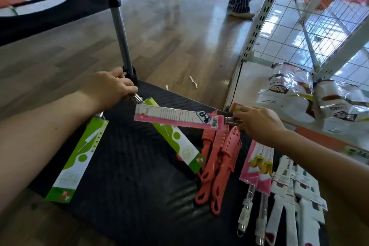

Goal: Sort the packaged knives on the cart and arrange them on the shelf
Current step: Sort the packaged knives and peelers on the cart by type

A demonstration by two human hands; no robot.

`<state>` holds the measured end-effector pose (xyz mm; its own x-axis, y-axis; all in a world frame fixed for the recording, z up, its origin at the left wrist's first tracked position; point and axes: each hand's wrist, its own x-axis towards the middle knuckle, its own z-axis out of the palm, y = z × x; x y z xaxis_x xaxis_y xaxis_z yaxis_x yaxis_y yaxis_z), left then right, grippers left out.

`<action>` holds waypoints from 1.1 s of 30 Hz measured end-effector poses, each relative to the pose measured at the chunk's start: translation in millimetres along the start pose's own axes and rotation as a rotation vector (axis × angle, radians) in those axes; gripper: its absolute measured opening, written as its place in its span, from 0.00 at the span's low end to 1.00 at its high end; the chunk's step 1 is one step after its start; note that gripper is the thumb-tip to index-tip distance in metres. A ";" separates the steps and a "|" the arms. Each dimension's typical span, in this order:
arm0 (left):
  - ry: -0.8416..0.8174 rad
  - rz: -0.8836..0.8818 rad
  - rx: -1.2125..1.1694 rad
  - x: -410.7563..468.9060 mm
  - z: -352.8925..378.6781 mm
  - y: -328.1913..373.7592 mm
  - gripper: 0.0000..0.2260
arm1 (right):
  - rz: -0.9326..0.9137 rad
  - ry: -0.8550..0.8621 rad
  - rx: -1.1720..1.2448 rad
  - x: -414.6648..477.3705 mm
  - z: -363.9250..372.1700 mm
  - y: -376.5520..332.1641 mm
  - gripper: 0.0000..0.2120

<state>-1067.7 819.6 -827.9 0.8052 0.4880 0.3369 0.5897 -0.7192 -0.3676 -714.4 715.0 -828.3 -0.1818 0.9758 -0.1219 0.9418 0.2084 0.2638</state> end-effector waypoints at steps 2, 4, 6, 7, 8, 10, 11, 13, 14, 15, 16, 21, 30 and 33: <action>0.026 -0.027 0.012 1.7 -4.0 0.2 0.15 | -0.008 0.005 0.006 3.4 -1.2 -7.1 0.15; 0.025 -0.025 0.030 4.1 -5.9 1.4 0.14 | -0.013 0.017 0.007 7.2 -2.3 -13.0 0.15; 0.015 -0.016 0.063 6.8 -6.6 2.0 0.13 | -0.014 0.036 0.006 11.4 -2.9 -18.2 0.16; 0.011 -0.018 0.077 7.9 -6.7 2.3 0.13 | -0.014 0.045 0.007 13.5 -3.0 -20.5 0.16; 0.004 -0.023 0.089 8.9 -6.5 3.0 0.13 | -0.014 0.046 0.007 15.3 -2.7 -22.7 0.16; -0.039 -0.042 0.121 10.3 -6.5 5.9 0.13 | -0.010 0.044 0.009 18.1 -1.9 -26.2 0.16; -0.060 -0.057 0.143 10.4 -6.4 6.5 0.14 | -0.002 0.047 0.019 19.1 -1.3 -27.3 0.16; -0.067 -0.113 0.157 10.5 -8.2 5.7 0.13 | 0.012 0.059 0.044 20.3 -0.8 -27.9 0.16; -0.064 -0.145 0.149 10.3 -8.1 4.3 0.12 | 0.020 0.064 0.052 20.1 -0.8 -27.9 0.15; -0.068 -0.176 0.142 10.0 -9.2 3.9 0.11 | 0.028 0.068 0.059 19.8 -0.9 -28.1 0.15; -0.071 -0.203 0.145 10.3 -11.7 4.5 0.10 | 0.035 0.069 0.061 19.2 -1.0 -28.2 0.15; -0.256 -0.480 0.158 12.4 -16.0 8.6 0.12 | 0.069 0.071 0.074 17.3 -0.5 -30.5 0.15; -0.357 -0.820 -0.186 26.2 -6.1 33.3 0.11 | 0.254 0.021 0.357 19.8 -2.5 -48.8 0.12; -0.325 -0.893 -0.369 35.2 -6.5 54.9 0.13 | 0.326 0.003 0.532 19.7 -4.7 -55.9 0.11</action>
<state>-1007.4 794.1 -830.6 0.0911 0.9922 0.0855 0.9715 -0.1074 0.2115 -772.0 722.9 -841.0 0.1383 0.9840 -0.1121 0.9609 -0.1607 -0.2256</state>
